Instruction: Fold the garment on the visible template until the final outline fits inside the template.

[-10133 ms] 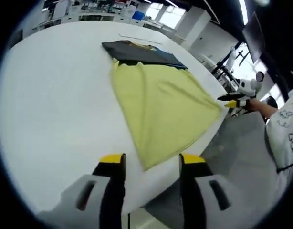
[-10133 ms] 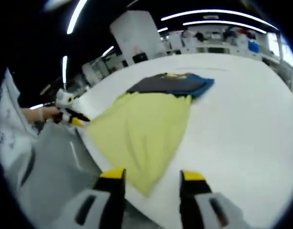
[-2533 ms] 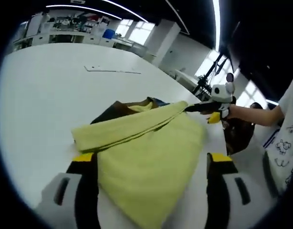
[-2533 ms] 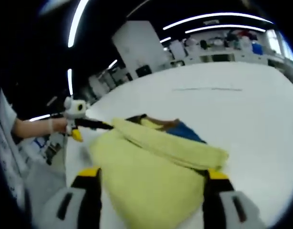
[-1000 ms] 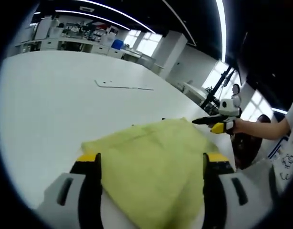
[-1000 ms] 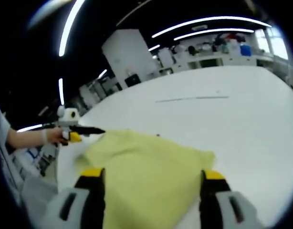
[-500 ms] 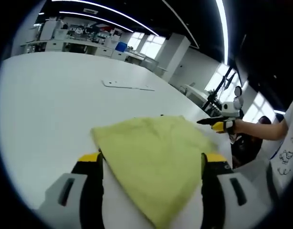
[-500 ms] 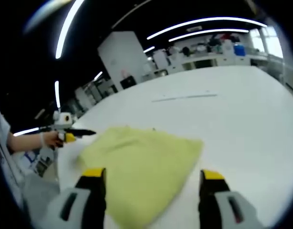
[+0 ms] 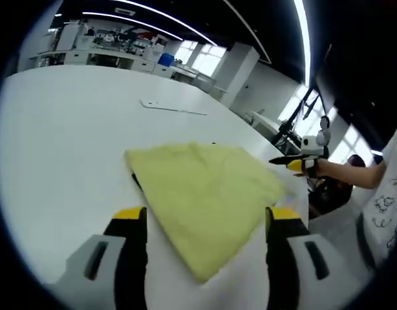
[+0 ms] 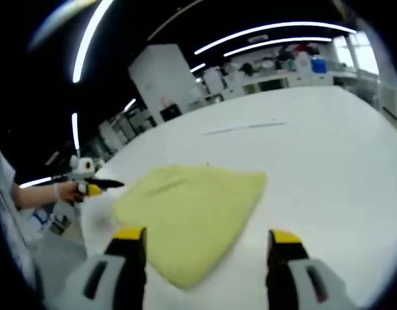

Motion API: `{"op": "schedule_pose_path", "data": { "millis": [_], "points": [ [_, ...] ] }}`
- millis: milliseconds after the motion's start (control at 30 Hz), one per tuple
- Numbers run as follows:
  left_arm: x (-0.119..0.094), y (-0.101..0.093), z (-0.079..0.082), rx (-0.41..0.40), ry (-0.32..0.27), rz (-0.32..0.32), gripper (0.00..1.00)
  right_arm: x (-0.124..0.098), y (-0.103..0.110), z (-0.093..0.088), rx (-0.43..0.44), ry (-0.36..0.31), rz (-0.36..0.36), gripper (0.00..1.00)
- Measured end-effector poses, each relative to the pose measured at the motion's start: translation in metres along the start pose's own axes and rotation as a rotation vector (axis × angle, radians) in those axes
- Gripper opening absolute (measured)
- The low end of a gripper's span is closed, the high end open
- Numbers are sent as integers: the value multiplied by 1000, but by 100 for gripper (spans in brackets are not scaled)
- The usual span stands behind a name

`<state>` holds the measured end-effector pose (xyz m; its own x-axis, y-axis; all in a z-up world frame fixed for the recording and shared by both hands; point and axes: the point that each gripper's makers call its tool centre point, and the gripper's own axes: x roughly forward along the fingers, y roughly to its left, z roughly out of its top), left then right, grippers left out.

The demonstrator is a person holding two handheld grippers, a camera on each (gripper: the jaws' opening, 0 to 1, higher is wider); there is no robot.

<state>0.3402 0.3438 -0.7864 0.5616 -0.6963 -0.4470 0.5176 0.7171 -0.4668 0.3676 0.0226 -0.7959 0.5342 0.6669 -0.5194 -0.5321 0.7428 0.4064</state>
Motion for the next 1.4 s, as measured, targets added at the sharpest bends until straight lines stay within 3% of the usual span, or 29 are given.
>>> {"op": "schedule_pose_path", "data": {
  "millis": [267, 533, 767, 1100, 1400],
  "points": [
    [-16, -10, -14, 1, 26, 13, 70, -19, -3, -7, 3, -2, -14, 73],
    [-32, 1, -22, 8, 33, 26, 61, -31, -2, -14, -6, 8, -7, 67],
    [-37, 8, -41, -7, 64, 34, 55, -34, 3, -24, -26, 35, 5, 63],
    [-34, 13, -57, -30, 99, 42, 44, -36, 11, -39, -55, 65, 25, 51],
    [-30, 13, -65, -37, 126, 41, 35, -26, 27, -60, -69, 98, 66, 31]
  ]
}}
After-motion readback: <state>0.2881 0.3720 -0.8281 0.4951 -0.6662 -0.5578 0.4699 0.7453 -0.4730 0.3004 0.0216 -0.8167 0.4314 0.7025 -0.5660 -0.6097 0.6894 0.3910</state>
